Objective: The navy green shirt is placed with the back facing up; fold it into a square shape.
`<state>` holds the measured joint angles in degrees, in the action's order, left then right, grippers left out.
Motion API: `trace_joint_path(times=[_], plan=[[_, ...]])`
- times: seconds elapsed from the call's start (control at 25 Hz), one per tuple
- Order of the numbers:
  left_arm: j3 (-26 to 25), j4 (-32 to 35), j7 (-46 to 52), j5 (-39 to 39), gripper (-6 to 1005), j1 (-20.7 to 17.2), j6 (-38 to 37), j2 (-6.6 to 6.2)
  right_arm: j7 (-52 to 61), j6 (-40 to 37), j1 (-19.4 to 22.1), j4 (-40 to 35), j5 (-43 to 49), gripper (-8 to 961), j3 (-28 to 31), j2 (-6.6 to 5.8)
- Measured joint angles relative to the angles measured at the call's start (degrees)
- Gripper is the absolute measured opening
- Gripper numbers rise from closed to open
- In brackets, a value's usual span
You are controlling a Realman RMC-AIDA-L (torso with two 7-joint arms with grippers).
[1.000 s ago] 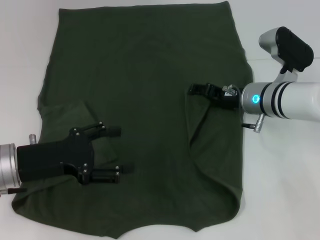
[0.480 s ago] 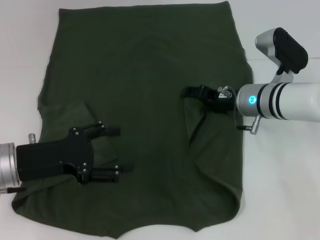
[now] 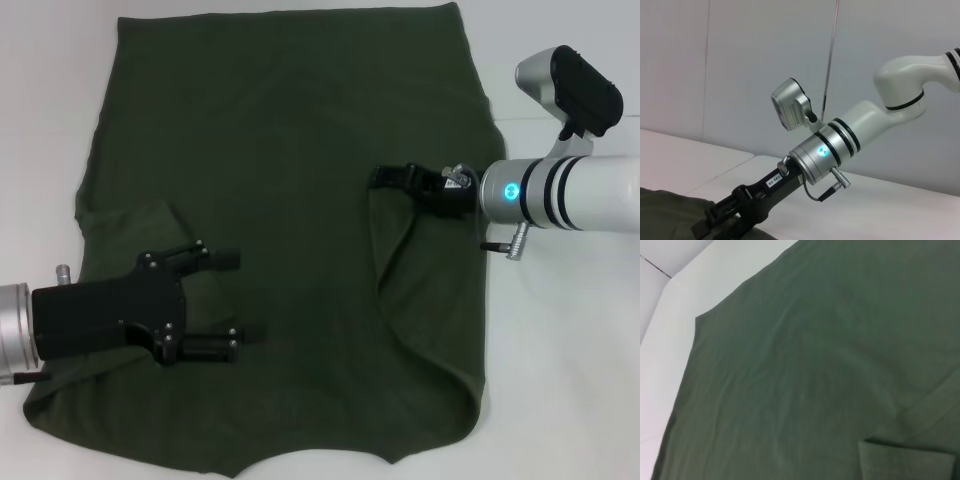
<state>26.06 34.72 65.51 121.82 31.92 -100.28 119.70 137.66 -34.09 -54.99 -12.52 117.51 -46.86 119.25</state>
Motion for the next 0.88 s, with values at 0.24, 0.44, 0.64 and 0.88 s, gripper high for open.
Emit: trace_joint_path(times=[0.24, 0.44, 0.64, 0.88], plan=[[0.04, 0.00, 0.12, 0.00, 952, 0.06, 0.01, 0.00, 1.70, 0.03, -0.25, -0.25, 0.00, 898, -2.86, -0.50], [0.12, 0.00, 0.14, 0.00, 952, 0.15, 0.00, 0.00, 3.42, 0.00, 0.14, -0.75, 0.00, 898, -4.65, -0.82], [0.09, 0.00, 0.15, 0.00, 952, 0.16, 0.04, 0.00, 3.63, 0.02, 0.35, -0.59, 0.00, 898, -5.33, -0.84], [0.21, 0.00, 0.15, 0.00, 952, 0.16, 0.08, 0.00, 3.67, 0.05, 0.41, -0.42, 0.00, 898, -5.33, -0.49]])
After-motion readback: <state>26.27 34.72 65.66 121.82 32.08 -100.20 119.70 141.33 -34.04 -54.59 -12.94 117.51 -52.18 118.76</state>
